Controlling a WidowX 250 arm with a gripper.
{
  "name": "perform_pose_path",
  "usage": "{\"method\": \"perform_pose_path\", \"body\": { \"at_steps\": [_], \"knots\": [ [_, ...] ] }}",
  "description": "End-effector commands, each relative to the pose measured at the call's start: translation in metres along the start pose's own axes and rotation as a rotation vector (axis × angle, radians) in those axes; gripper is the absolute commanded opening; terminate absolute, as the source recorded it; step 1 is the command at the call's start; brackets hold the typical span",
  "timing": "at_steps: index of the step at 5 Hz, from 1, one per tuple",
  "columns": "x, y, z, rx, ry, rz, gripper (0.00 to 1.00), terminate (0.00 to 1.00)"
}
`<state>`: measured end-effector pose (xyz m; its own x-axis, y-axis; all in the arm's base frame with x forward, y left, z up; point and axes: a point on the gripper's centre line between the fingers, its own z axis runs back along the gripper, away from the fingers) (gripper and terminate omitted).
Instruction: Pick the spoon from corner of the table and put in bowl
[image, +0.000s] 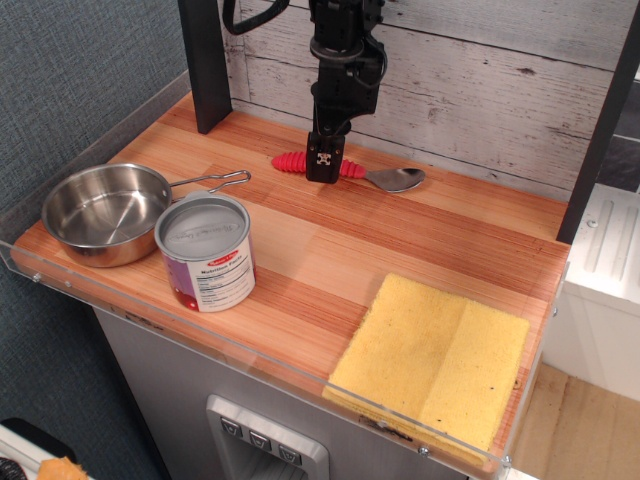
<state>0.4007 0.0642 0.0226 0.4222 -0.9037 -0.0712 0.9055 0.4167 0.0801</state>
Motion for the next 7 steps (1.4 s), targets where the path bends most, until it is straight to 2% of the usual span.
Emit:
{"method": "perform_pose_path", "body": {
  "at_steps": [1, 2, 4, 5, 6, 7],
  "knots": [
    [0.012, 0.01, 0.007, 0.013, -0.015, 0.031, 1.0, 0.0],
    [0.014, 0.012, 0.006, -0.001, -0.006, 0.065, 0.0, 0.0],
    [0.009, 0.011, 0.01, -0.009, -0.015, 0.12, 0.0, 0.0],
    [0.004, 0.009, 0.021, -0.001, -0.017, 0.153, 0.0, 0.0],
    [-0.005, 0.007, 0.039, 0.015, 0.035, 0.186, 0.0, 0.0],
    [-0.027, 0.008, 0.068, 0.054, 0.072, 0.296, 0.0, 0.0]
  ]
}}
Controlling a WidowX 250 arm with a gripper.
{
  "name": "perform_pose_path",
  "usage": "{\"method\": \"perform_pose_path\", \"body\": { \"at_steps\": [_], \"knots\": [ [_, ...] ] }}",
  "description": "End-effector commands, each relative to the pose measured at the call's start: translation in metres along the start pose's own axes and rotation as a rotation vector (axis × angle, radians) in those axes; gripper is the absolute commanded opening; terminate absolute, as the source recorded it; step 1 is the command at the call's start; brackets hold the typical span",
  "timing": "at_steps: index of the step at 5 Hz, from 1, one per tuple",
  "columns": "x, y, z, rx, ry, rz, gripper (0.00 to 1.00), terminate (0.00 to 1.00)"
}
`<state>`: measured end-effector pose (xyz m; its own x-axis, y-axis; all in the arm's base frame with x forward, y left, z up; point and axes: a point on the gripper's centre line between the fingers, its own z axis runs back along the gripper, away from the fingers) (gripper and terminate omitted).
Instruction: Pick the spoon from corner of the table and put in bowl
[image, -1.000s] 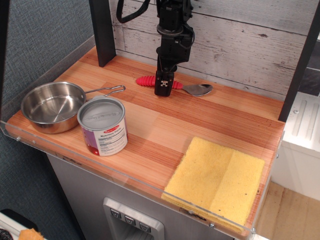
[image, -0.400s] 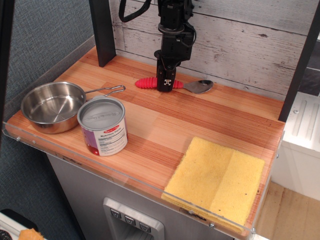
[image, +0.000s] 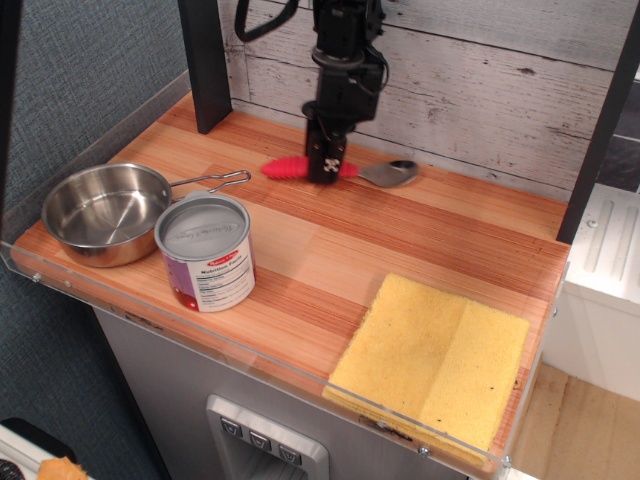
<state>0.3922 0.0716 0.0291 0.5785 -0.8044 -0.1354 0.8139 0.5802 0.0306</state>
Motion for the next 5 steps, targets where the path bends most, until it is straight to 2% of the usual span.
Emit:
{"method": "perform_pose_path", "body": {
  "at_steps": [1, 2, 3, 4, 5],
  "knots": [
    [-0.034, 0.008, 0.076, 0.133, 0.003, 0.196, 0.0, 0.0],
    [-0.052, 0.003, 0.079, 0.091, 0.09, 0.272, 0.0, 0.0],
    [-0.08, -0.006, 0.069, 0.024, 0.165, 0.386, 0.0, 0.0],
    [-0.108, -0.024, 0.067, -0.037, 0.166, 0.554, 0.0, 0.0],
    [-0.13, -0.037, 0.066, -0.064, 0.177, 0.702, 0.0, 0.0]
  ]
}}
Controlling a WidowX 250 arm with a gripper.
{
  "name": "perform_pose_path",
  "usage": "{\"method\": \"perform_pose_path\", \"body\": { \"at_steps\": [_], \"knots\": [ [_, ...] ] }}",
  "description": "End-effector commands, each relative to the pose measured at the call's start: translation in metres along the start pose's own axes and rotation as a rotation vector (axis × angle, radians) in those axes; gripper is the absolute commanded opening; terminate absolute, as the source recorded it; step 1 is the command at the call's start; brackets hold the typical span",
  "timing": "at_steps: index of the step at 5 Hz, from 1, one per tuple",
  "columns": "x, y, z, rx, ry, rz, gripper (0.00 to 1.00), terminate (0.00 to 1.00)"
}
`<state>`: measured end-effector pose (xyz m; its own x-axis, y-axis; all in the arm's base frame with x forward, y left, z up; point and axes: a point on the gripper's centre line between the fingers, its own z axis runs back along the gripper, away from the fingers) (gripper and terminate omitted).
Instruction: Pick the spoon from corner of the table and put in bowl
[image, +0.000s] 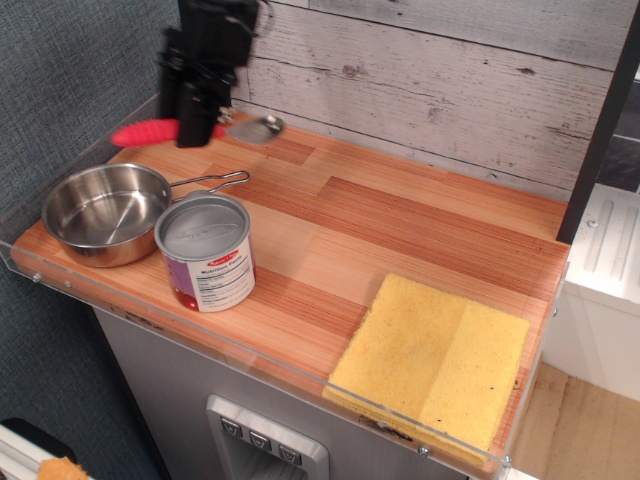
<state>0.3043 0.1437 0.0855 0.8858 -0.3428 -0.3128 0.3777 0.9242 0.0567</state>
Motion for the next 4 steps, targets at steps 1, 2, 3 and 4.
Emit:
{"method": "perform_pose_path", "body": {
  "at_steps": [1, 2, 3, 4],
  "knots": [
    [-0.037, -0.005, 0.016, -0.007, -0.034, 0.296, 0.0, 0.0],
    [-0.055, -0.01, 0.013, -0.048, -0.04, 0.476, 0.0, 0.0],
    [-0.065, -0.012, 0.005, -0.099, -0.077, 0.605, 0.0, 0.0],
    [-0.062, -0.009, -0.004, -0.161, -0.039, 0.668, 0.0, 0.0]
  ]
}}
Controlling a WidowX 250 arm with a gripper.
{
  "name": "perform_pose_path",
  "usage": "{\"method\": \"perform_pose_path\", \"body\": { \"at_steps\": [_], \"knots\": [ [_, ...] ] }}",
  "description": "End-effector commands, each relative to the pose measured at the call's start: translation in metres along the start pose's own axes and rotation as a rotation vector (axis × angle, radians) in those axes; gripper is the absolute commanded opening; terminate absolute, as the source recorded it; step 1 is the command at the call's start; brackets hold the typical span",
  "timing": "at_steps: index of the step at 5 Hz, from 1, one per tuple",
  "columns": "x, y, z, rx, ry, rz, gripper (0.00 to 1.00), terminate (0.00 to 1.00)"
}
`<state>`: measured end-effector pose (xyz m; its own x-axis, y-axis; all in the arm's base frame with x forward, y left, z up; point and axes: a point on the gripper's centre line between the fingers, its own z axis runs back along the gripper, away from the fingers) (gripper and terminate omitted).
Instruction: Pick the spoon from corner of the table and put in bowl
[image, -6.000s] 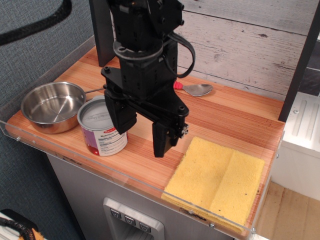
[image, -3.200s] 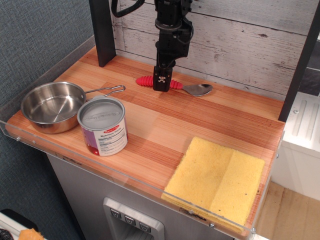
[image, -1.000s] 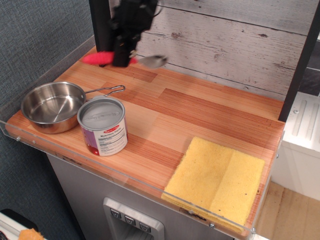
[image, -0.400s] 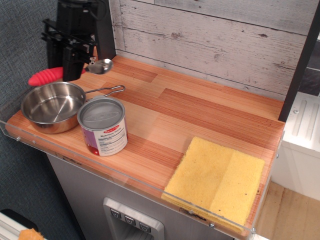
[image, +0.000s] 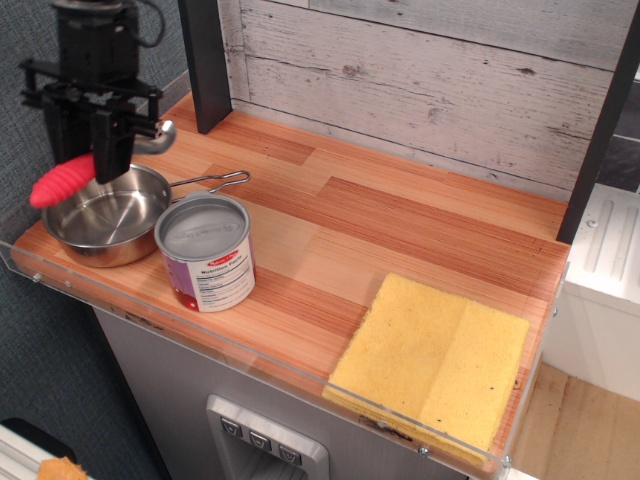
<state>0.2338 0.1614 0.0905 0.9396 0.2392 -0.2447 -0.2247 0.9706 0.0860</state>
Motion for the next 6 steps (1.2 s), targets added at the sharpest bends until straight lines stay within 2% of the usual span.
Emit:
{"method": "perform_pose_path", "body": {
  "at_steps": [1, 2, 3, 4, 6],
  "knots": [
    [0.01, 0.001, 0.006, -0.071, 0.027, 0.109, 0.0, 0.0],
    [0.008, 0.009, -0.003, -0.12, 0.049, 0.131, 0.0, 0.0],
    [0.001, 0.015, -0.009, -0.183, 0.041, 0.154, 0.0, 0.0],
    [0.0, 0.014, -0.014, -0.192, 0.057, 0.142, 0.0, 0.0],
    [0.01, 0.007, -0.024, -0.172, 0.089, 0.107, 0.0, 0.0]
  ]
}}
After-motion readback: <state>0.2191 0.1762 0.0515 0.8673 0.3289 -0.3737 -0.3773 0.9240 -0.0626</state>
